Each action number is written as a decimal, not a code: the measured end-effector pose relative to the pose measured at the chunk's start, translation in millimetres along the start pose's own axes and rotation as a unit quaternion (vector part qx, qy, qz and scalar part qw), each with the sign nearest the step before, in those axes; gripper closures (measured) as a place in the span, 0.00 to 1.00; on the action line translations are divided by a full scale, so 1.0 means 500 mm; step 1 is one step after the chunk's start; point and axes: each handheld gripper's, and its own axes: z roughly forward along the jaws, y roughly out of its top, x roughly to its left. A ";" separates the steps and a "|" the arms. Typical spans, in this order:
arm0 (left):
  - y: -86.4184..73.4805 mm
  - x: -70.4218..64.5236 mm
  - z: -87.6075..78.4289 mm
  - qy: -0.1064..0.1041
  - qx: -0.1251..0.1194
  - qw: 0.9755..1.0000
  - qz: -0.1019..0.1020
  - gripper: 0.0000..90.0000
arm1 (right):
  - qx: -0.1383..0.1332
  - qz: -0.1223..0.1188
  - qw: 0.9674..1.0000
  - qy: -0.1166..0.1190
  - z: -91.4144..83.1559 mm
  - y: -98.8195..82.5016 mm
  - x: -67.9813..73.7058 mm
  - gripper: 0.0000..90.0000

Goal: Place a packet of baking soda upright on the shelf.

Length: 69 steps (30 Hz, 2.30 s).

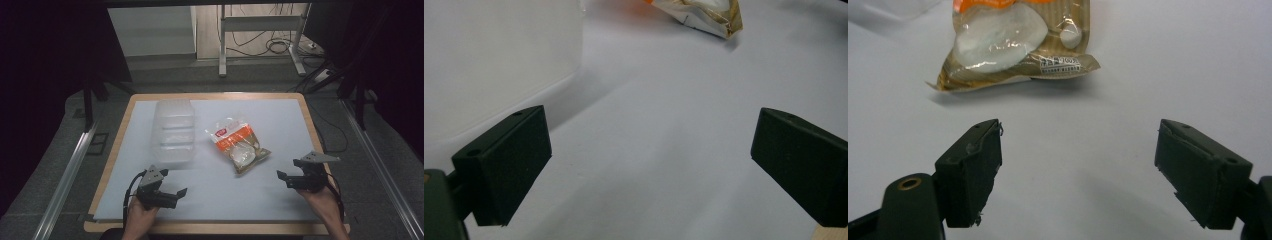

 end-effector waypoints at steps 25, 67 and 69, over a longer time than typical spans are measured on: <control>-0.001 -0.009 0.006 0.001 0.009 1.000 0.024 0.02 | 0.029 -0.031 0.999 -0.013 0.018 0.034 -0.001 0.54; -0.002 -0.011 0.006 0.016 0.016 0.999 0.027 0.01 | 0.080 -0.049 0.995 -0.021 0.222 0.122 -0.052 0.98; -0.002 -0.011 0.006 0.016 0.017 0.999 0.028 0.01 | 0.082 -0.054 0.995 -0.017 0.224 0.121 -0.051 0.98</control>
